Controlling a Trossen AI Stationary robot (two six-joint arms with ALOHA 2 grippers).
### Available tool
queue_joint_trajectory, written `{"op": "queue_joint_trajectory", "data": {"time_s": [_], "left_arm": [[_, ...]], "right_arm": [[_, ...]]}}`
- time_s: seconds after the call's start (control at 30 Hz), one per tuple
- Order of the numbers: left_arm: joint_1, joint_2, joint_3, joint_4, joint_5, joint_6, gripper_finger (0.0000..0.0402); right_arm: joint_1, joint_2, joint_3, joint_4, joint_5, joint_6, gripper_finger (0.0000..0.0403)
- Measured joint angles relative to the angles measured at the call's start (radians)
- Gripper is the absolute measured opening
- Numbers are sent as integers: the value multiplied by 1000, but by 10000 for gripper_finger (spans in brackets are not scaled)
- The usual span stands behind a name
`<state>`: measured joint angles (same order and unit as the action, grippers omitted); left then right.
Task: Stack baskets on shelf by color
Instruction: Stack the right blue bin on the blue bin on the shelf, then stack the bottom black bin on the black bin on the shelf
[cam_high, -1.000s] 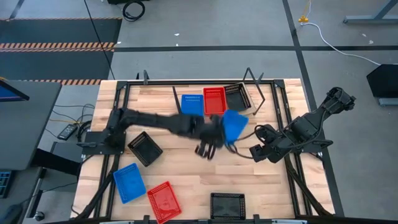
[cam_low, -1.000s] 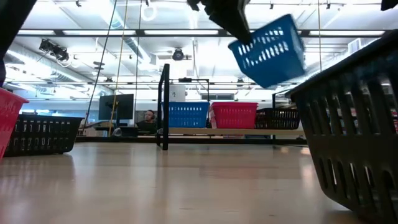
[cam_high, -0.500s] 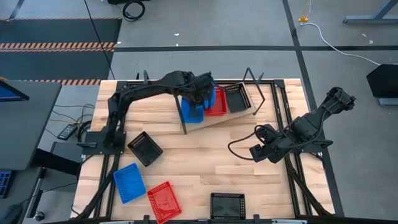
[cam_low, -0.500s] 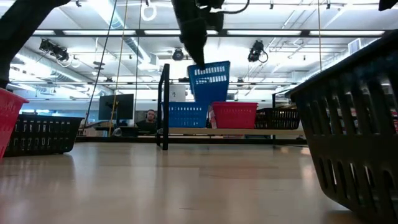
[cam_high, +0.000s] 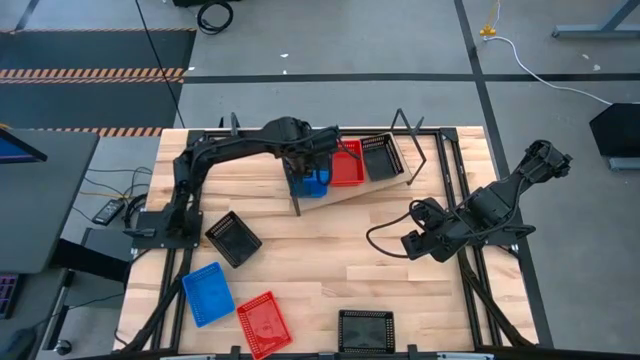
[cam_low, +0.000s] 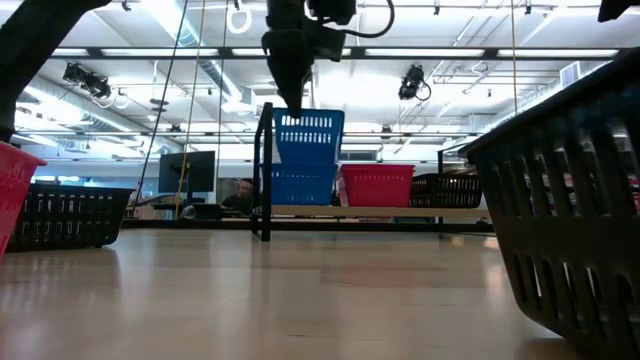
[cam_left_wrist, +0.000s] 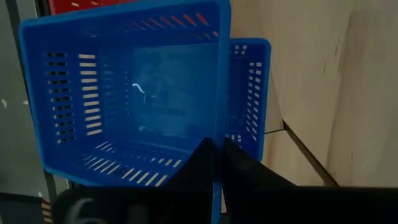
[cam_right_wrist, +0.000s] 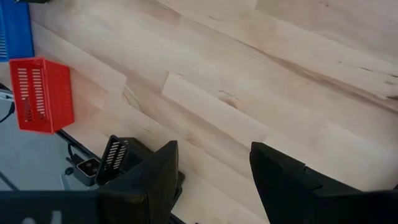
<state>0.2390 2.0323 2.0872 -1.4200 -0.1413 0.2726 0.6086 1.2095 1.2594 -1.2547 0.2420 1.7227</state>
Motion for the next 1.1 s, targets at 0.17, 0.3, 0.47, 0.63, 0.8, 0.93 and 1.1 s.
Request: {"op": "queue_joint_trajectory", "data": {"time_s": [0.17, 0.3, 0.47, 0.63, 0.8, 0.93, 1.1], "left_arm": [[-8, 0, 0, -28, 6, -5, 14], [-26, 0, 0, -46, 15, -19, 14], [-44, 1, 0, -46, 18, -22, 14], [-47, 29, 0, -39, 34, -31, 27], [-47, 47, 0, -21, 35, -79, 83], [-46, 48, -1, -6, 32, -79, 125], [-45, 48, -1, -5, 32, -104, 155]], "right_arm": [[0, 0, 0, -1, 0, -16, 204], [0, 0, 0, -1, 0, -24, 204], [0, 0, 0, -4, 5, -25, 204], [0, 0, 0, -4, 8, -24, 204], [0, 0, 0, 4, 7, -24, 204], [0, 0, -1, 11, 3, -24, 204], [0, 0, -1, 12, 3, -24, 204]]}}
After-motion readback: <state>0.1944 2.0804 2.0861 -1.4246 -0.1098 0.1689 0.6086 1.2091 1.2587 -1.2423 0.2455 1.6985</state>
